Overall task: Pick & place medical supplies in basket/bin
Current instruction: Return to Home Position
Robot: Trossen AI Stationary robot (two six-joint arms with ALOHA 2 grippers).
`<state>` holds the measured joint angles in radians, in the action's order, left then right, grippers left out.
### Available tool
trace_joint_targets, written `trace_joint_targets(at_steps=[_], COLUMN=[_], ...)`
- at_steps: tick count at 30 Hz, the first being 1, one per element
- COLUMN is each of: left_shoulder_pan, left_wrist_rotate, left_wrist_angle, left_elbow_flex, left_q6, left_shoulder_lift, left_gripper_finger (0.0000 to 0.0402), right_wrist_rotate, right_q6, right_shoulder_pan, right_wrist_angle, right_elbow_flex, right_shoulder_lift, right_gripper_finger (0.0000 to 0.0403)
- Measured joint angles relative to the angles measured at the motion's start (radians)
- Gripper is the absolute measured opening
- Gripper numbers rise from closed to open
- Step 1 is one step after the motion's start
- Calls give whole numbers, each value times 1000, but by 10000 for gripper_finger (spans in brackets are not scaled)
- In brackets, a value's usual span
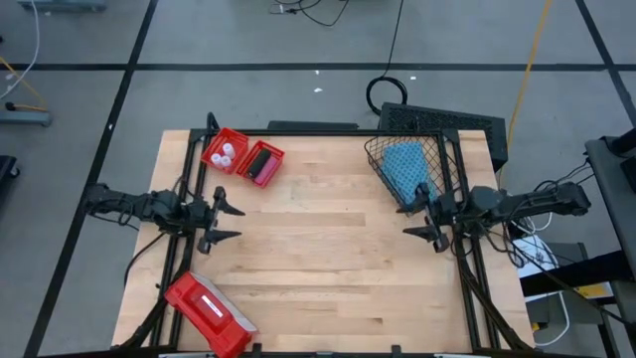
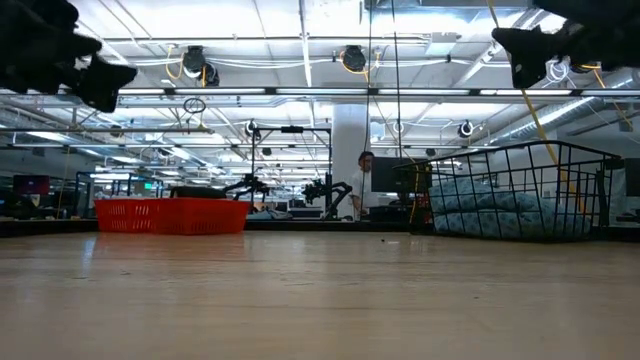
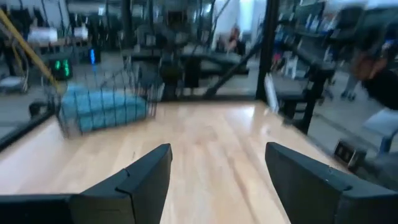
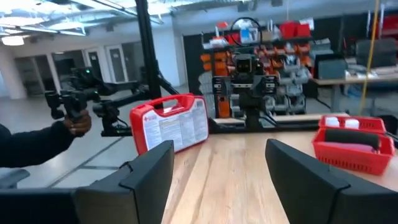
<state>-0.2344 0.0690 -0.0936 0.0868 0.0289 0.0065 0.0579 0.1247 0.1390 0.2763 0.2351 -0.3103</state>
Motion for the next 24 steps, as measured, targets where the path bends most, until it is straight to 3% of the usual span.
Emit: trace_joint_targets(at_steps=[4, 11, 24], left_shoulder_pan=[0, -1, -1], left_wrist_rotate=[-18, -26, -24], left_wrist_angle=[13, 55, 50], left_elbow_flex=[-17, -48, -48], left_q6=[17, 63, 126], left_shoulder_lift=[-1, 1, 7], left_gripper_finger=[269, 269, 269], right_wrist_rotate=[41, 128, 127], right_q6=[-13, -21, -40], right_shoulder_pan=[0, 0, 0], right_wrist_angle=[87, 78, 34], right_elbow_flex=[-74, -106, -107], right_shoulder_lift=[1, 7, 8], right_gripper_finger=[242, 242, 242])
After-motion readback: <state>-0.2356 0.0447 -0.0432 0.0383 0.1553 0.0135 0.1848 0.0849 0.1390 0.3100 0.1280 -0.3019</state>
